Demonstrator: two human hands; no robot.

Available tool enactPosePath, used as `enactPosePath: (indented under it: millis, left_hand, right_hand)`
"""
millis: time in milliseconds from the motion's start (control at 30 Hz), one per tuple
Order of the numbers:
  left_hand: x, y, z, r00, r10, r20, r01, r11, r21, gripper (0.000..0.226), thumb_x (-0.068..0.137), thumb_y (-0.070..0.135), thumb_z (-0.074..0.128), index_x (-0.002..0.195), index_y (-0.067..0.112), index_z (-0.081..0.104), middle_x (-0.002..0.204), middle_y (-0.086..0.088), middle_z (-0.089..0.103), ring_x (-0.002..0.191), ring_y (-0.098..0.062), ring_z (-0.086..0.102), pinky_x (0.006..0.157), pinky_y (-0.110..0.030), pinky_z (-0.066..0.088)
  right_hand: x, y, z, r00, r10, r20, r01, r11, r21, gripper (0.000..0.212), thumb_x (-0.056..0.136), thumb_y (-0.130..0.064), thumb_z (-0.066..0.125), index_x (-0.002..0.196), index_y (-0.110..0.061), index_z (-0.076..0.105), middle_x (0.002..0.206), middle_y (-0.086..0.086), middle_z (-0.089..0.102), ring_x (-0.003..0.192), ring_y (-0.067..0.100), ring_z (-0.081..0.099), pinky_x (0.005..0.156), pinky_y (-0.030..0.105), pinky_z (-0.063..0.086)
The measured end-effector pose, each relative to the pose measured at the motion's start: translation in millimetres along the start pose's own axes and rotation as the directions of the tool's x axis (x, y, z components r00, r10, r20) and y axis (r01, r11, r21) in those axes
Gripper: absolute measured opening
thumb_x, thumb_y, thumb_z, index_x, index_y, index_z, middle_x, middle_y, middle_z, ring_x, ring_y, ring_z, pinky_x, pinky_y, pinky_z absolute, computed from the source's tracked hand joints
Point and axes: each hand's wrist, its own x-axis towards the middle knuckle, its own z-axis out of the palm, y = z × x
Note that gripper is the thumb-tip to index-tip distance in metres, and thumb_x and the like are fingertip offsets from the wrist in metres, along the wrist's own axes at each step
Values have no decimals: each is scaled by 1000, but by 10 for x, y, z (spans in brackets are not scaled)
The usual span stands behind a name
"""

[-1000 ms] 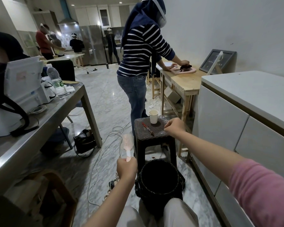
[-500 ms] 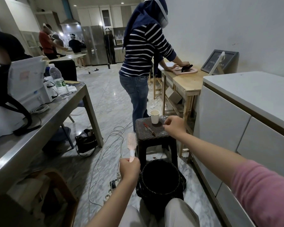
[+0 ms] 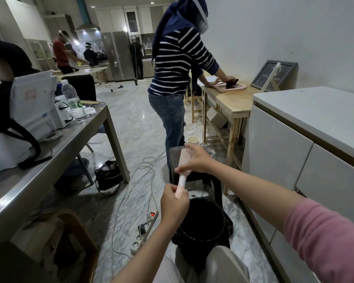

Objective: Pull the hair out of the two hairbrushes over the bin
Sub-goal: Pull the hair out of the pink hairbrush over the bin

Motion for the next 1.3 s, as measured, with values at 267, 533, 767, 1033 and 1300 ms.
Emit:
enactPosePath:
  millis: [267,533,767,1033,1300]
  left_hand:
    - [-64,-12,-30,998,56,-2,-56,998,36,15,86,17,61,86,8,48,67,-2,52,52,-15,46,51,-27,37]
    - [-91,23,0,998,65,-23,-63,995,82,16,86,17,61,81,14,46,67,-2,55,55,-19,50,53,-32,41]
    - [-124,65,19,996,82,-39,-71,970,233,13,85,18,56,90,9,47,72,-6,60,59,-27,56,56,-39,48]
    - [-196,144,75,991,120,-55,-93,930,355,17,89,19,53,99,8,46,88,-12,64,77,-33,64,63,-39,50]
    - [-69,112,34,967,-255,-5,253,962,-102,17,86,14,54,78,17,39,83,-11,55,61,-21,46,52,-28,34]
  right_hand:
    - [-26,-9,-180,994,-14,-105,21,997,70,69,55,-28,92,116,-15,61,108,0,56,101,14,54,84,26,44]
    - [-19,14,-128,978,-72,-194,51,992,-114,41,78,-23,77,116,-12,67,113,7,66,96,12,55,82,22,40]
    - [34,-67,12,962,-9,-274,-68,960,-270,26,85,-14,69,109,-3,71,107,12,69,103,25,64,88,30,49]
    - [162,-52,107,931,28,-365,-151,937,-314,17,82,1,56,92,0,70,94,16,68,89,30,65,71,34,55]
    - [140,278,-238,784,553,-282,-334,760,558,5,81,-6,60,86,-7,60,91,13,66,77,25,66,66,33,60]
